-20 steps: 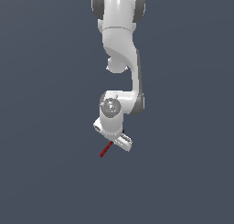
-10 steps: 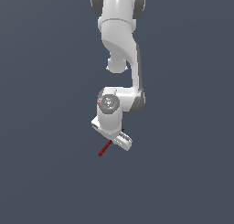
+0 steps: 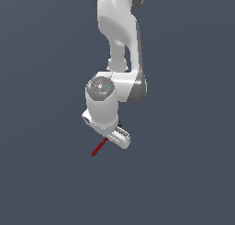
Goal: Pick up the object and move it to a goal position.
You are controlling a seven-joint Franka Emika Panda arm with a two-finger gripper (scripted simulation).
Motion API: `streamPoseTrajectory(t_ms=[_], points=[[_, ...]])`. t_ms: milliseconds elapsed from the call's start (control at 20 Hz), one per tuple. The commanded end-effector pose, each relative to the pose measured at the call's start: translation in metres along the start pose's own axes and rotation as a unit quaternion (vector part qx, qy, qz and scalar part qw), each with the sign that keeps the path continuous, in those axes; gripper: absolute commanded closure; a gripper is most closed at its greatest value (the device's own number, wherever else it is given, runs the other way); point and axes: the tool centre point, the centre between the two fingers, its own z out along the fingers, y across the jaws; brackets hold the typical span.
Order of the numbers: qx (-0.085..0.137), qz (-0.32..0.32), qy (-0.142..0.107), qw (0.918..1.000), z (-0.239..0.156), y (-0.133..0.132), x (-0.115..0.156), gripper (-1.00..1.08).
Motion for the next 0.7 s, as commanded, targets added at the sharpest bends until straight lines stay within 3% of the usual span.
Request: streamPoseTrajectory(t_ms=[0, 300, 650], points=[[0.0, 0.0, 0.0, 1.0, -0.026, 0.001, 0.008, 1.08], [0.0, 0.0, 0.0, 1.0, -0.078, 0.001, 0.025, 1.08], [0.0, -0.001, 0.0, 1.0, -0.11, 0.001, 0.037, 1.08]])
